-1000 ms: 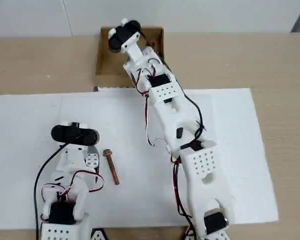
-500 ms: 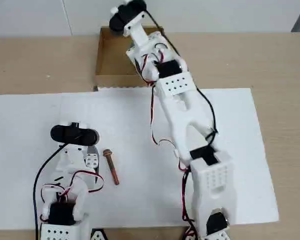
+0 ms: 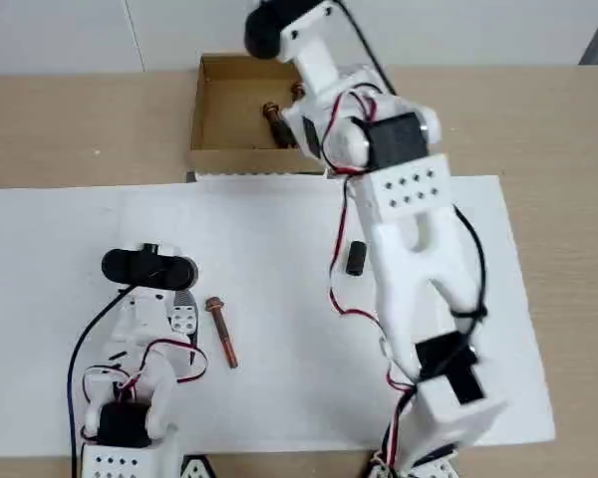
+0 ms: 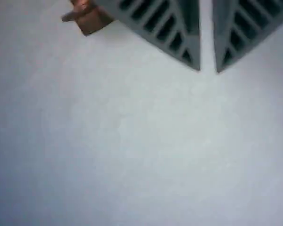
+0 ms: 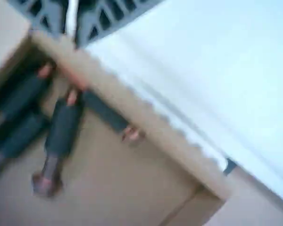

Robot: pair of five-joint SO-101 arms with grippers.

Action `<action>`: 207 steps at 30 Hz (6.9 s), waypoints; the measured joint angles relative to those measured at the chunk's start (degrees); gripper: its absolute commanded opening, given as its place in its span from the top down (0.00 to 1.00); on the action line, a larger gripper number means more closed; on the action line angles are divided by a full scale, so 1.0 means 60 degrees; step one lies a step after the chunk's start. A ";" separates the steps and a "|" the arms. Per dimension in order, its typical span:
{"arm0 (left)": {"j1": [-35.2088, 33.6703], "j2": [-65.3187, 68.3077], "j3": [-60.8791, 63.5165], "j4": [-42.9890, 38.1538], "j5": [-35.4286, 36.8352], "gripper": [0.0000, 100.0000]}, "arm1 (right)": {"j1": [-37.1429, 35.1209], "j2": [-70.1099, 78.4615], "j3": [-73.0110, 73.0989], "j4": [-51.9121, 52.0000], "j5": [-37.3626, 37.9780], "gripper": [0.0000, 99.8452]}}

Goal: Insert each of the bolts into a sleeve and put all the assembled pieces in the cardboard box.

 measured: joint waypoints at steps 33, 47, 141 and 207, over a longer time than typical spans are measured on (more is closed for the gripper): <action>0.0000 0.0000 0.0000 0.0000 0.0000 0.99 | 0.1084 -0.0586 0.4469 0.2945 -0.4615 0.99; 0.0000 0.0000 0.0000 0.0000 0.0000 0.99 | 0.0879 -0.0029 0.6095 0.1011 -0.4615 0.83; -0.0044 0.7179 -1.0916 0.6505 0.3004 0.99 | 0.4132 -1.6469 1.6571 0.0982 -0.4337 1.00; 0.1788 1.5575 -0.9333 0.3956 0.5700 0.91 | 0.4147 -1.6469 1.6777 0.0322 -0.4337 1.00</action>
